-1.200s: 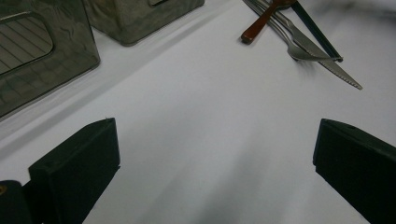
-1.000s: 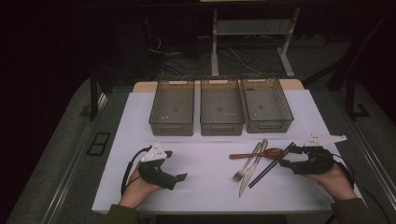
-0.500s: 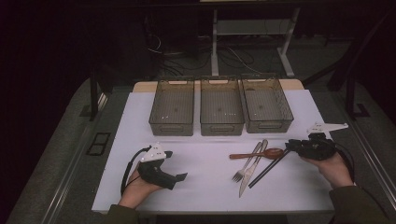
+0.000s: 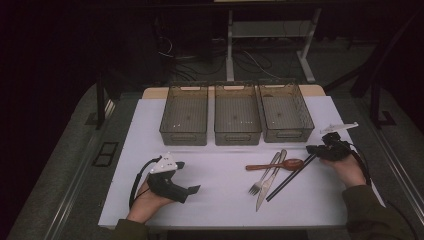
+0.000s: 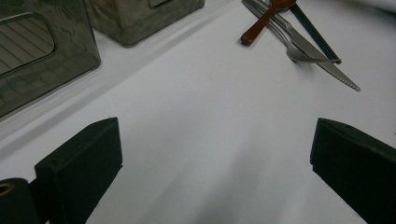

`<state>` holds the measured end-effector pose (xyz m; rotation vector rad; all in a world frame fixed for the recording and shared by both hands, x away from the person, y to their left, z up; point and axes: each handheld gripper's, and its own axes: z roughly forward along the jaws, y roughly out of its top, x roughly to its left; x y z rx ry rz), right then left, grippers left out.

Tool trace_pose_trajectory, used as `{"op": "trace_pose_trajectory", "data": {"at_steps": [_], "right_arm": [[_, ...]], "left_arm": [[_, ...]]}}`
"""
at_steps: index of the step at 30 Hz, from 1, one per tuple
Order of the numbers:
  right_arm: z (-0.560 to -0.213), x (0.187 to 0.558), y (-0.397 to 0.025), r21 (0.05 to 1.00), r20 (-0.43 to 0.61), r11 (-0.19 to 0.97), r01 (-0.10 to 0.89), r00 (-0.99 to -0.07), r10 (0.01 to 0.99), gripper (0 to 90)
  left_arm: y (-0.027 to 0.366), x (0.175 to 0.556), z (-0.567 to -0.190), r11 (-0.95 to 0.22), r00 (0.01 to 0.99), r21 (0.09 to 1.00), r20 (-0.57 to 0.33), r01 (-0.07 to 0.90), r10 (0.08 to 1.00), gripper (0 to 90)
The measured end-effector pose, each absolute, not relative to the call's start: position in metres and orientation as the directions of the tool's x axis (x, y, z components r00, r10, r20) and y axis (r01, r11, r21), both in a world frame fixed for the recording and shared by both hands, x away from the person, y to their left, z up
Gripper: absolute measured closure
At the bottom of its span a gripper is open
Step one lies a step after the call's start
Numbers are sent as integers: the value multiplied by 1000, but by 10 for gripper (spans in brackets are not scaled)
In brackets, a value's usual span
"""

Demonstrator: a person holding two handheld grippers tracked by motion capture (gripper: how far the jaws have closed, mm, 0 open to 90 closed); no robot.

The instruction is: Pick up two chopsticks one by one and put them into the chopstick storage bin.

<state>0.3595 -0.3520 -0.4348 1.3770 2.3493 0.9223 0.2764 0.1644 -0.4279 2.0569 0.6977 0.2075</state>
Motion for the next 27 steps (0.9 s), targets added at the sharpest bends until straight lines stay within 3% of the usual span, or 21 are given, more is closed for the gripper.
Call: {"op": "trace_pose_trajectory", "data": {"at_steps": [27], "right_arm": [[-441,354,-356,575,50,394,717,-511,858,888]], "left_arm": [[164,275,-428,-419,831,819,-120,392,544,14]]}}
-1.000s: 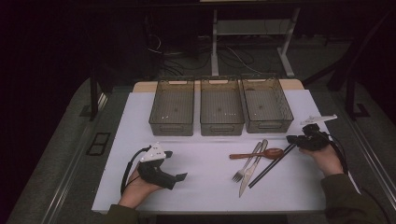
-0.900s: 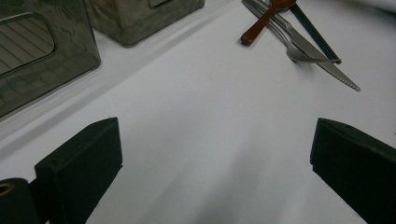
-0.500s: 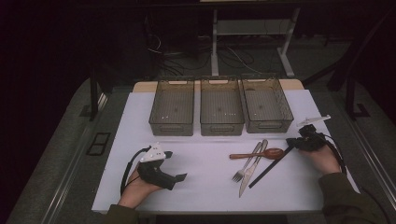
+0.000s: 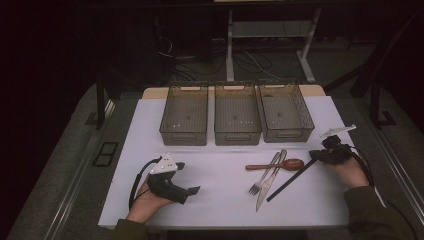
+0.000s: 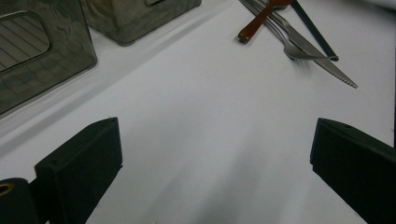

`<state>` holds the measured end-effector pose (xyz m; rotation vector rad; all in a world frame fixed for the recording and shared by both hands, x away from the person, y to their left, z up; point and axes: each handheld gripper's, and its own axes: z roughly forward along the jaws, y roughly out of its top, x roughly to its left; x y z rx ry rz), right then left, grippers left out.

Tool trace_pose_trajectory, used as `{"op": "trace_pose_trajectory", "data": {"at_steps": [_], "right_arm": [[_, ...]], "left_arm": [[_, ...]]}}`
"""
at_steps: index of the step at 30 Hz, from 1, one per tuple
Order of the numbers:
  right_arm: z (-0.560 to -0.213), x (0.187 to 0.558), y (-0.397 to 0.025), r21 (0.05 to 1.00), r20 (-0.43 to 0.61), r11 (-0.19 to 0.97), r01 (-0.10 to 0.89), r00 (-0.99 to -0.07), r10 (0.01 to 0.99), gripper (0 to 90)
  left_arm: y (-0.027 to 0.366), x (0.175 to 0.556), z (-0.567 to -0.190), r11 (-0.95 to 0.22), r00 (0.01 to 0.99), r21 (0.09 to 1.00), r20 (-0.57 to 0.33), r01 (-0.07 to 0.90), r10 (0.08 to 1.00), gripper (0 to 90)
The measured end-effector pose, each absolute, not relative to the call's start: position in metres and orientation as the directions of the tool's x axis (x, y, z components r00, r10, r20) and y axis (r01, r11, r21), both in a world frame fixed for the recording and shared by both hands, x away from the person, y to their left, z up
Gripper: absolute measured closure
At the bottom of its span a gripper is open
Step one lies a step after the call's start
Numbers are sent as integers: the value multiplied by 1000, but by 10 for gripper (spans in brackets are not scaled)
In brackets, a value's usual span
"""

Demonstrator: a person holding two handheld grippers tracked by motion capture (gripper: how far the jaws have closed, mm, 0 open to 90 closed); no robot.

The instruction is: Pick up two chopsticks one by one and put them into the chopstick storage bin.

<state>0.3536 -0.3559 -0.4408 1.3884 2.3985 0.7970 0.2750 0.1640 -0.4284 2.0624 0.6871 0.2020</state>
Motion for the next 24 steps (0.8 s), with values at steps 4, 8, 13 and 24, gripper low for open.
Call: {"op": "trace_pose_trajectory", "data": {"at_steps": [4,8,13,24], "right_arm": [[-440,351,-358,569,50,396,720,-511,858,888],[-440,347,-363,563,51,393,727,-506,861,888],[-439,343,-367,559,50,397,728,-508,860,888],[-439,333,-372,550,46,402,732,-508,860,888]], "left_arm": [[164,275,-428,-422,832,818,-119,392,542,14],[164,275,-428,-420,832,819,-119,391,542,14],[164,275,-428,-421,833,819,-120,391,540,14],[163,275,-429,-422,834,818,-122,392,538,14]]}}
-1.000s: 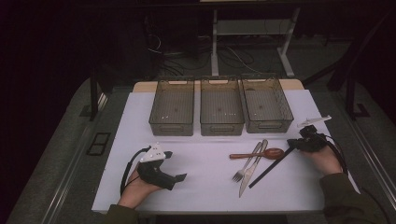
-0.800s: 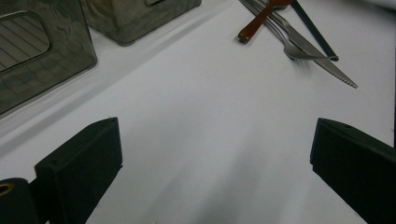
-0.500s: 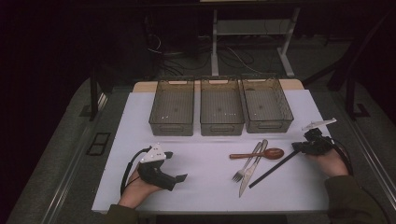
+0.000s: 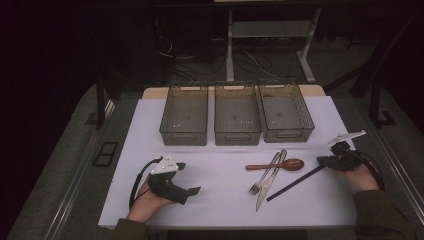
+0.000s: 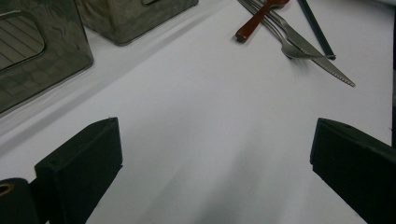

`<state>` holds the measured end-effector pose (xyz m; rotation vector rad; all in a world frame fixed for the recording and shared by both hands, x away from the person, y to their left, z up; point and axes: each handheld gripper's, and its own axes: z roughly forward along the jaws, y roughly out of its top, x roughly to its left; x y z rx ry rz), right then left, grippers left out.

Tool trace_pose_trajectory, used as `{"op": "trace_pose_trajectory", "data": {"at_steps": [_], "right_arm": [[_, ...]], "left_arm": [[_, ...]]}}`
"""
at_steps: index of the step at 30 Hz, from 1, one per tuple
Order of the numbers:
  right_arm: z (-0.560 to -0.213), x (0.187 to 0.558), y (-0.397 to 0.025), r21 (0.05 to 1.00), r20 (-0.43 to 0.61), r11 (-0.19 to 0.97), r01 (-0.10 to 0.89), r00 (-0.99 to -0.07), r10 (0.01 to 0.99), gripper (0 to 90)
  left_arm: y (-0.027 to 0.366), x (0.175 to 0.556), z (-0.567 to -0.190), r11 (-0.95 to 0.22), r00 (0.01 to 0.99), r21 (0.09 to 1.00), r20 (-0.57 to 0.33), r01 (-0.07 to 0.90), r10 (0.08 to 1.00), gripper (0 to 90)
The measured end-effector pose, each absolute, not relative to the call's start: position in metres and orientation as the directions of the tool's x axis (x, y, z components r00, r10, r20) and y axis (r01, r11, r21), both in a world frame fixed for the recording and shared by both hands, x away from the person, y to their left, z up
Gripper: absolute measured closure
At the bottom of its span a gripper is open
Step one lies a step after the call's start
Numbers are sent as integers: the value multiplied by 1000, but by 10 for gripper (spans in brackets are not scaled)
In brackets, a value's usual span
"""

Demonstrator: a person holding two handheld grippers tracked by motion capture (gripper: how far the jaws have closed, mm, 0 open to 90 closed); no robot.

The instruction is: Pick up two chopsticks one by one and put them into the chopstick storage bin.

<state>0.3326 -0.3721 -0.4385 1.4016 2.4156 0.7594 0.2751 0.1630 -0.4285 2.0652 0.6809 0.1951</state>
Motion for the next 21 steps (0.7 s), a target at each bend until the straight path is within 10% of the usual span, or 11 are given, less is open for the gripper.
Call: {"op": "trace_pose_trajectory", "data": {"at_steps": [21], "right_arm": [[-437,312,-385,538,52,402,741,-505,862,888]], "left_arm": [[162,276,-428,-420,835,819,-124,391,536,14]]}}
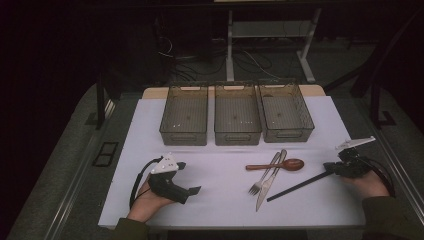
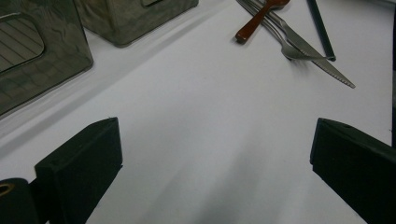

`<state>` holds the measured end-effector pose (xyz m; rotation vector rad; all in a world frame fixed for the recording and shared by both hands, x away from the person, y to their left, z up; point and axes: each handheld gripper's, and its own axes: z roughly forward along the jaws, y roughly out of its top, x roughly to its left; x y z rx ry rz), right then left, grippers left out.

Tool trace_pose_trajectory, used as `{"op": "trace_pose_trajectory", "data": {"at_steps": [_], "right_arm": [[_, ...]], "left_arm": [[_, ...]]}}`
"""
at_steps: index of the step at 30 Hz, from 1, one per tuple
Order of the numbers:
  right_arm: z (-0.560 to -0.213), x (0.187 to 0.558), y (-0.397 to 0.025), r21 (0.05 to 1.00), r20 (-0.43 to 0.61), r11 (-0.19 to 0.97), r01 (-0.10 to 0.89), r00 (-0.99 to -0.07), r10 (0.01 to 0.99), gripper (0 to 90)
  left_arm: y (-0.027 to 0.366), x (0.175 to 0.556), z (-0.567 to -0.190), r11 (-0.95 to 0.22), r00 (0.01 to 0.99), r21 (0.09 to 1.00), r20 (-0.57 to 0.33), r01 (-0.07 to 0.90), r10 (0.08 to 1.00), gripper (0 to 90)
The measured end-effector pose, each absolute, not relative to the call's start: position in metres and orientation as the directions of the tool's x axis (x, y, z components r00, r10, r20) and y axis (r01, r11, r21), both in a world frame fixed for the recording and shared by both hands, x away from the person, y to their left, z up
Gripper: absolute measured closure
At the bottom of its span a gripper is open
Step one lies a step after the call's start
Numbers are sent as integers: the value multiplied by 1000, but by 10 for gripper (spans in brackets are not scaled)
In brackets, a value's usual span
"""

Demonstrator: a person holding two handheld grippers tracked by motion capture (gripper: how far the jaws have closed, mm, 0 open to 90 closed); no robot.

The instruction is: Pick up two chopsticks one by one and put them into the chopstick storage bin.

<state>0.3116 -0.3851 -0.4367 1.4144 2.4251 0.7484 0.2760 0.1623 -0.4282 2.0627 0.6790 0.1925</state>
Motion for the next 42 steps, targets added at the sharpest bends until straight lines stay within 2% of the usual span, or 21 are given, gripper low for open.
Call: {"op": "trace_pose_trajectory", "data": {"at_steps": [42], "right_arm": [[-433,262,-401,505,67,418,756,-516,854,888]], "left_arm": [[160,275,-429,-438,844,812,-118,385,524,15]]}}
